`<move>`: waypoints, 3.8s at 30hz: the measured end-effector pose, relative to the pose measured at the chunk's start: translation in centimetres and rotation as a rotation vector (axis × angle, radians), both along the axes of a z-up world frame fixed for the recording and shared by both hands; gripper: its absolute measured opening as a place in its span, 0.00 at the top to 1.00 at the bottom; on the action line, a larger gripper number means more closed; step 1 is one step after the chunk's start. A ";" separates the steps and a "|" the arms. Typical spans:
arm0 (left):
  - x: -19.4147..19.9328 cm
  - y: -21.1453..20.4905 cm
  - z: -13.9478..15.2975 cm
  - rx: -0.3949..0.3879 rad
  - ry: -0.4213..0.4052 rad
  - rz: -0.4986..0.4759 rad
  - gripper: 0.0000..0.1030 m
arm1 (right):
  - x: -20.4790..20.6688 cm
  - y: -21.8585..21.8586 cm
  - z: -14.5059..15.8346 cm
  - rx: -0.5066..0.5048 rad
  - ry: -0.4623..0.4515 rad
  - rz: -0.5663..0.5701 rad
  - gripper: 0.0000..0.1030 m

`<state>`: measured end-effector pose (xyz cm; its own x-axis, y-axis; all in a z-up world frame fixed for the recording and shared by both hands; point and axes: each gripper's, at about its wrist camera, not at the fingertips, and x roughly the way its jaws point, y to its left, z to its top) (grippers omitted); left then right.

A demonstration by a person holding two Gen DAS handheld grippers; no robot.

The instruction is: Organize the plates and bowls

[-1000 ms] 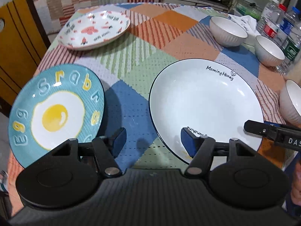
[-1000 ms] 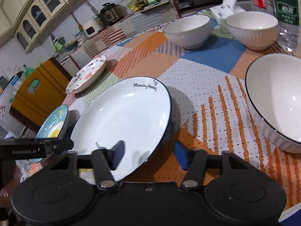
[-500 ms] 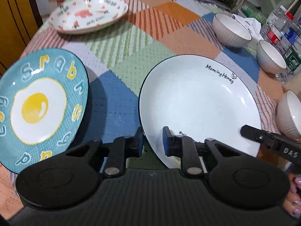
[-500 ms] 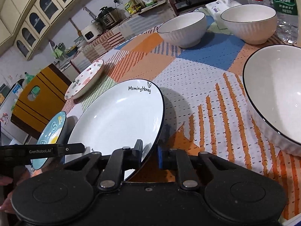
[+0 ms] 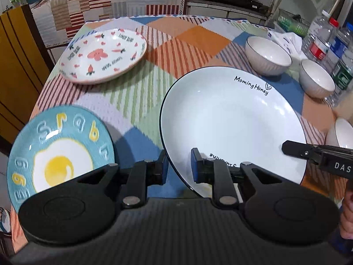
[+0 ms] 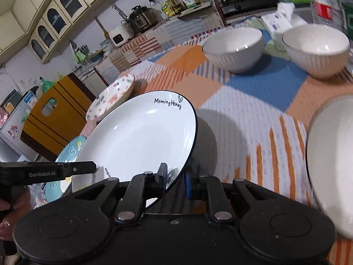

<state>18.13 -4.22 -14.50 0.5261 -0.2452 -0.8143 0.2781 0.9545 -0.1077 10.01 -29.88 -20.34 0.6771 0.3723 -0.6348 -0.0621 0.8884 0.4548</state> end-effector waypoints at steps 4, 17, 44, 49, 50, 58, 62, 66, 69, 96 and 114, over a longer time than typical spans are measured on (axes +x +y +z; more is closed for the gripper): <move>2.7 0.1 0.3 -0.019 0.035 0.011 0.81 | 1.8 0.2 1.0 -0.031 -0.034 0.031 0.79; 7.8 -0.5 -2.5 -0.044 0.092 0.043 0.80 | 7.4 0.1 0.9 -0.120 0.003 0.052 0.80; 4.8 -0.4 0.7 -0.015 0.127 -0.007 0.75 | 6.5 1.9 3.8 -0.280 0.060 0.029 0.68; 2.5 -0.1 3.2 0.061 0.110 -0.051 0.67 | 4.8 2.1 7.4 -0.230 0.020 0.063 0.62; 2.1 0.1 3.5 0.064 0.111 -0.061 0.67 | 4.4 2.5 8.2 -0.238 0.013 0.073 0.62; -2.3 1.7 7.9 0.060 0.061 -0.112 0.58 | 1.2 5.9 12.8 -0.301 -0.031 0.173 0.59; -4.7 2.7 9.6 0.063 0.041 -0.140 0.52 | -0.6 7.7 15.0 -0.312 -0.065 0.240 0.59; -6.7 4.4 10.7 0.064 0.044 -0.162 0.48 | -2.2 8.9 16.7 -0.291 -0.078 0.300 0.58; -7.7 6.4 11.1 0.073 0.053 -0.135 0.45 | -3.1 10.1 17.6 -0.288 -0.079 0.354 0.51; -0.7 19.3 5.1 0.128 0.086 -0.026 0.39 | -0.4 18.0 10.6 -0.261 -0.178 0.557 0.27; 3.1 22.3 -2.9 0.114 0.192 0.082 0.57 | 7.5 21.8 0.8 -0.102 0.090 0.497 0.40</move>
<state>21.19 18.10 -17.36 0.3734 -0.1089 -0.9213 0.1843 0.9820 -0.0414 17.50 -8.05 -19.56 0.3752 0.5685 -0.7322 -0.4528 0.8016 0.3904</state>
